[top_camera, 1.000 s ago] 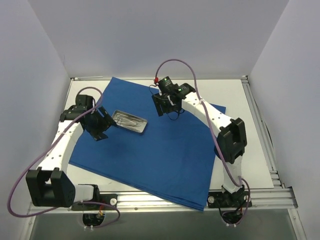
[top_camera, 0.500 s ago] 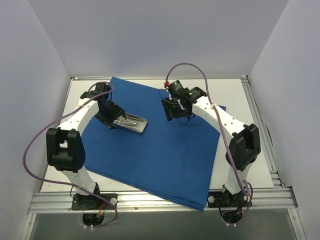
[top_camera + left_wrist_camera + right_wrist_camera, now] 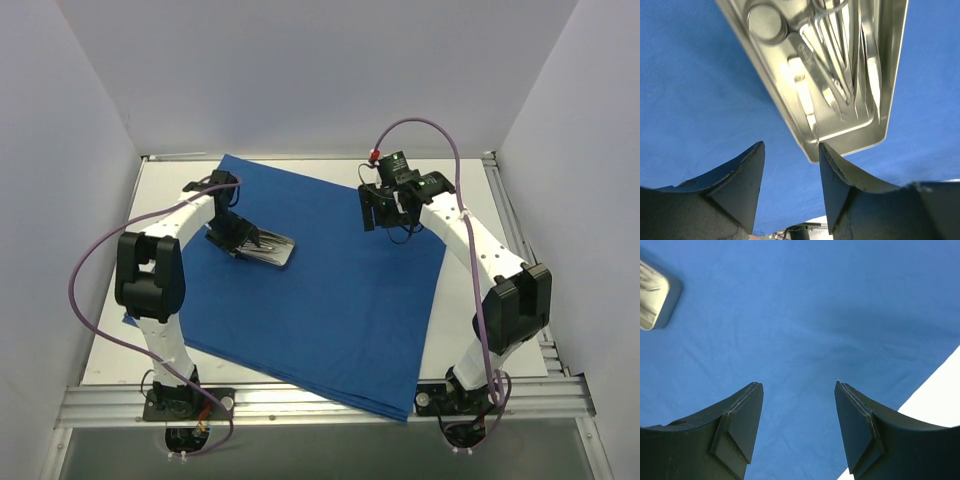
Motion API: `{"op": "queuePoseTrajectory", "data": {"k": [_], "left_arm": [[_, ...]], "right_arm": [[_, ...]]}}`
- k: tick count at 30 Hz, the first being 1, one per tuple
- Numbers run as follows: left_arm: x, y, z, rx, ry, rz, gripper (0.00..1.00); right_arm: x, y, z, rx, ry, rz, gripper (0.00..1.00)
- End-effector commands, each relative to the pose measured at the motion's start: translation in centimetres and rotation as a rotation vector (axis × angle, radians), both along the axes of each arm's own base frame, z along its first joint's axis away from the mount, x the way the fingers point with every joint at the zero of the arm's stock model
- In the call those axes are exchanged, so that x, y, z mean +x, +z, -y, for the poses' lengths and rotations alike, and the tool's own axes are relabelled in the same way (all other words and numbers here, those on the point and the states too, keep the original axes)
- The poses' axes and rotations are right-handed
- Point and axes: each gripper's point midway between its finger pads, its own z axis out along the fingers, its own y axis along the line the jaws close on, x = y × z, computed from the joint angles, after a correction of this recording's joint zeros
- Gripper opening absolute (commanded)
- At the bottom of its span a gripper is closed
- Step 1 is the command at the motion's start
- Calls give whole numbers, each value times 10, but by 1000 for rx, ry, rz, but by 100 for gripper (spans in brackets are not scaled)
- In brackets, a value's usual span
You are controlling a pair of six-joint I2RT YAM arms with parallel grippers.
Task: Open and lay out the surgical kit
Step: Pick up the container from the surgical kit.
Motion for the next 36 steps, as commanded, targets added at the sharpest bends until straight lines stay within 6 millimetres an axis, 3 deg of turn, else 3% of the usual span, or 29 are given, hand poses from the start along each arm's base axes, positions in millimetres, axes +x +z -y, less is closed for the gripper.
{"op": "queuePoseTrajectory", "data": {"k": [1, 10, 22, 34, 36], "left_arm": [[13, 2, -1, 24, 29, 11, 56], [15, -13, 0, 26, 45, -19, 48], [21, -20, -7, 64, 13, -32, 21], [21, -35, -5, 49, -20, -54, 22], [21, -34, -5, 47, -26, -46, 18]], "right_arm": [[-7, 5, 3, 11, 22, 3, 60], [-8, -7, 6, 4, 34, -24, 60], [-7, -9, 6, 9, 39, -36, 60], [-7, -12, 4, 11, 43, -43, 60], [-6, -12, 4, 11, 43, -43, 60]]}}
